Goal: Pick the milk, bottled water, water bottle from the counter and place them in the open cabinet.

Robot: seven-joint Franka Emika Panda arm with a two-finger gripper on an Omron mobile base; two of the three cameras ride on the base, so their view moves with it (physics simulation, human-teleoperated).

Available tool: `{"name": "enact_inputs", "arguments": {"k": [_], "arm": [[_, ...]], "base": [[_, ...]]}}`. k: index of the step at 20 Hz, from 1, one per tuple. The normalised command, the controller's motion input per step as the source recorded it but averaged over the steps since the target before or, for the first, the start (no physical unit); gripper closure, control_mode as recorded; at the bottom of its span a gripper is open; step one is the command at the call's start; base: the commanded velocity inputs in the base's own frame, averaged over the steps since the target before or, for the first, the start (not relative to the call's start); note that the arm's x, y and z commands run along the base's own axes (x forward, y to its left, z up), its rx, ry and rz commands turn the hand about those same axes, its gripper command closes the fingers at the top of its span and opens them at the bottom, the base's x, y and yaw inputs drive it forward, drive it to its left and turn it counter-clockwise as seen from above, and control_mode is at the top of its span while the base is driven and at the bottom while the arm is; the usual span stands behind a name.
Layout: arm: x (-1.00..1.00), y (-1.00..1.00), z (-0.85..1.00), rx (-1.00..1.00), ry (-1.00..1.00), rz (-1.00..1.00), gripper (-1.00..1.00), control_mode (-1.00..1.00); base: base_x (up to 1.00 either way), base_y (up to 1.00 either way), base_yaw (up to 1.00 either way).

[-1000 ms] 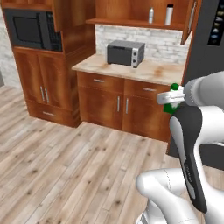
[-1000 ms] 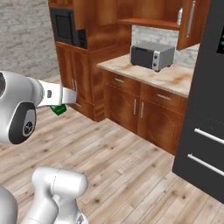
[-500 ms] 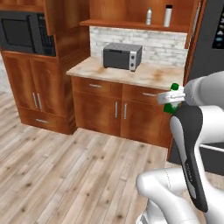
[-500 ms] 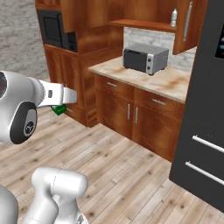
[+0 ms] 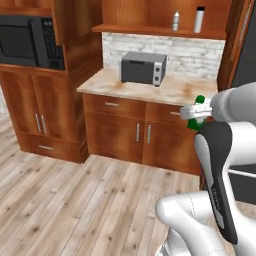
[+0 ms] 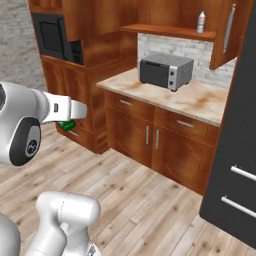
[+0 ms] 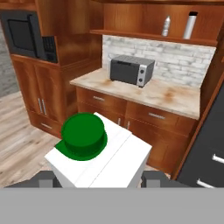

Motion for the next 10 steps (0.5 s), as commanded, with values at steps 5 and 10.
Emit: {"name": "enact_inputs", "arguments": {"k": [5,10], "arm": [[0.0,0.0,0.0,0.0,0.0,0.0,1.0,1.0],[0.0,0.0,0.0,0.0,0.0,0.0,1.0,1.0]], "base": [[0.9,0.25,-0.11],[0.66,0.26,-0.14]]}}
